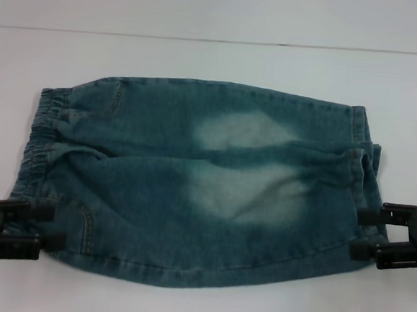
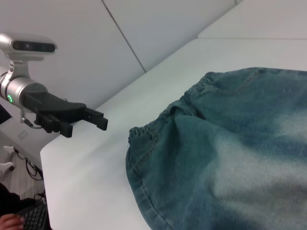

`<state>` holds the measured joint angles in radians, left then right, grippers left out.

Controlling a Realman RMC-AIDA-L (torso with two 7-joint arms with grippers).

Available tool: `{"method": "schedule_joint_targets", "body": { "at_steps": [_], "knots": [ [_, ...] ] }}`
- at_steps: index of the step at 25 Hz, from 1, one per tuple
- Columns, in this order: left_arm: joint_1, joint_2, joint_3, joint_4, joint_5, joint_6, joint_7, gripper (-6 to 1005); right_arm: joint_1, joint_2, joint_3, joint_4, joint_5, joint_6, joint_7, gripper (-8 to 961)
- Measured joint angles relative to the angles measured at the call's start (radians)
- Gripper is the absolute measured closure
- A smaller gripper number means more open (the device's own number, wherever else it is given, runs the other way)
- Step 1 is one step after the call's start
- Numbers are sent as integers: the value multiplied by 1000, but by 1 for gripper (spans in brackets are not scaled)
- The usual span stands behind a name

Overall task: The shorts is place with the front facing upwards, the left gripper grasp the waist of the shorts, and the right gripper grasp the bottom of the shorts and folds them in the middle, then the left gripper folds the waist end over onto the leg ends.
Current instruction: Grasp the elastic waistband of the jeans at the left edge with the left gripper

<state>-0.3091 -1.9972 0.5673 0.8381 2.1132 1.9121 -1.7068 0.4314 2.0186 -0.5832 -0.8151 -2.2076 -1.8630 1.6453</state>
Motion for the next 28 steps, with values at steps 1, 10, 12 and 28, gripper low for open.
{"method": "schedule_joint_targets", "body": {
  "at_steps": [1, 10, 12, 28],
  "knots": [
    [-1, 0, 0, 0, 0, -3, 0, 146, 1, 0, 0, 0, -3, 1, -1, 42],
    [3, 2, -5, 3, 1, -35, -2, 151, 3, 1, 2, 0, -7, 8, -6, 41],
    [10, 11, -32, 6, 5, -53, -4, 152, 3, 2, 4, 0, -7, 8, -6, 41],
    [41, -3, -111, 11, 115, -286, 4, 159, 12, 6, 10, 8, -3, 25, -9, 41]
  ]
}}
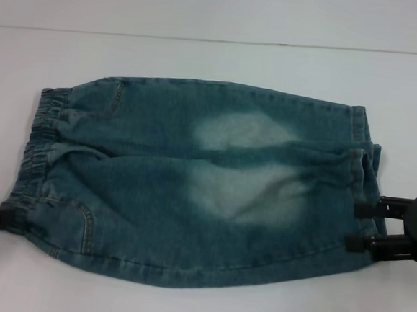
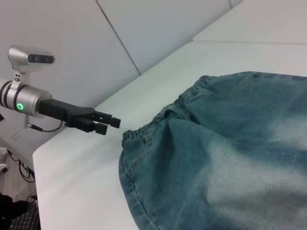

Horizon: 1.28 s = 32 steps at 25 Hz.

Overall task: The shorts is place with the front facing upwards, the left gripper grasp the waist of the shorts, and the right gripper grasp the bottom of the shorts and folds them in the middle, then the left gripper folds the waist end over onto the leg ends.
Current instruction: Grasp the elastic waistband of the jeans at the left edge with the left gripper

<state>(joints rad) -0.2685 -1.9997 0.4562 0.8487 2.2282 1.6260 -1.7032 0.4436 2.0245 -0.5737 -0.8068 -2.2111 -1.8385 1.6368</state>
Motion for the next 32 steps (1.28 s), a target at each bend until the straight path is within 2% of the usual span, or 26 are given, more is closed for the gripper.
{"method": "schedule_joint_targets", "body": {
  "at_steps": [11, 20, 32],
  "knots": [
    [4, -7, 13, -6, 7, -74, 1, 158, 4, 3, 5, 0, 1, 0, -2, 42],
    [-28, -37, 16, -8, 102, -102, 3, 158, 8, 4, 5, 0, 1, 1, -2, 41],
    [-31, -38, 13, -2, 108, -94, -5, 164, 9, 8, 4, 0, 1, -1, -2, 41]
  ]
}}
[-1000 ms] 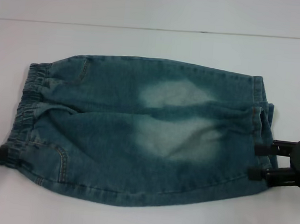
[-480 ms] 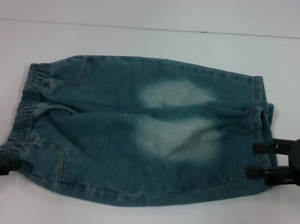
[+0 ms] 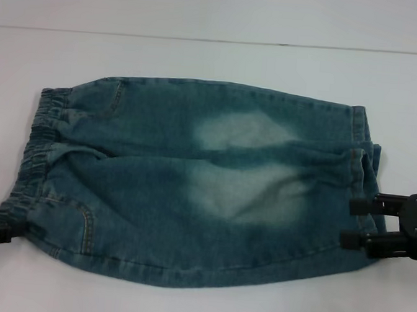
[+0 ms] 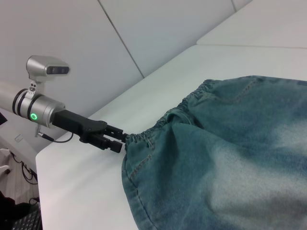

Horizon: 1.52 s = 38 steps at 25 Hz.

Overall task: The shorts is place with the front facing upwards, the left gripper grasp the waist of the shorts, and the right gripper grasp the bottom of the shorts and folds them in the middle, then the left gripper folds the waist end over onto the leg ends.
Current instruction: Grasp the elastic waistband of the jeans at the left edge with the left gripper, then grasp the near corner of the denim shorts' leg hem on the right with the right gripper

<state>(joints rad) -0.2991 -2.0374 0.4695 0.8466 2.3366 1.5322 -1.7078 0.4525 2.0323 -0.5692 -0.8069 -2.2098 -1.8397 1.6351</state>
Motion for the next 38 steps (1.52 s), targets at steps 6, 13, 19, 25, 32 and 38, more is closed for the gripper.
{"method": "schedule_joint_targets", "body": {
  "at_steps": [6, 13, 19, 25, 32, 38],
  "knots": [
    [1, -6, 2, 5, 0, -8, 8, 376, 0, 0, 5, 0, 1, 1, -1, 41],
    [-2, -8, 6, 5, 0, -3, 10, 622, 0, 0, 25, 0, 1, 0, -13, 42],
    [-8, -11, 6, 4, -1, 4, 10, 755, 2, 0, 26, 0, 1, 0, -14, 42],
    [-18, -11, 5, 2, -12, 37, 10, 902, 7, 0, 32, 0, 1, 2, -11, 42],
    [-47, -12, -12, 17, -16, 81, -9, 982, 38, -41, 46, -10, -2, -19, 118, 41],
    [-70, -10, -20, 26, -16, 75, -33, 983, 97, -74, 30, -104, -154, -120, 223, 41]
  ]
}}
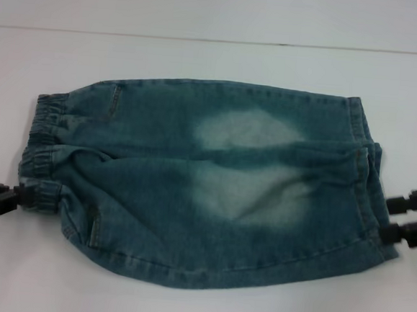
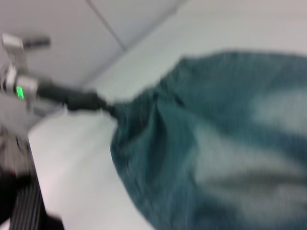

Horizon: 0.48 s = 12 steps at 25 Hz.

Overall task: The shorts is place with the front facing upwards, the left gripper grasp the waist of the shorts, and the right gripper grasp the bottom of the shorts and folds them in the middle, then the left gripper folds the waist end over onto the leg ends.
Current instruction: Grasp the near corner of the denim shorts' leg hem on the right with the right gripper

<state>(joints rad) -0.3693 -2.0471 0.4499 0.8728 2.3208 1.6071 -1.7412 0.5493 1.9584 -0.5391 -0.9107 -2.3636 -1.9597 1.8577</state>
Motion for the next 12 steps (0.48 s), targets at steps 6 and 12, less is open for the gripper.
{"method": "schedule_joint_targets", "body": {
  "at_steps": [6, 12],
  "knots": [
    [-14, -1, -1, 2, 0, -20, -5, 983, 51, 1, -43, -48, -198, -22, 36, 41],
    [-23, -4, -1, 1, 0, -31, -6, 982, 96, 10, -45, -49, -368, -4, 40, 41]
  ]
}}
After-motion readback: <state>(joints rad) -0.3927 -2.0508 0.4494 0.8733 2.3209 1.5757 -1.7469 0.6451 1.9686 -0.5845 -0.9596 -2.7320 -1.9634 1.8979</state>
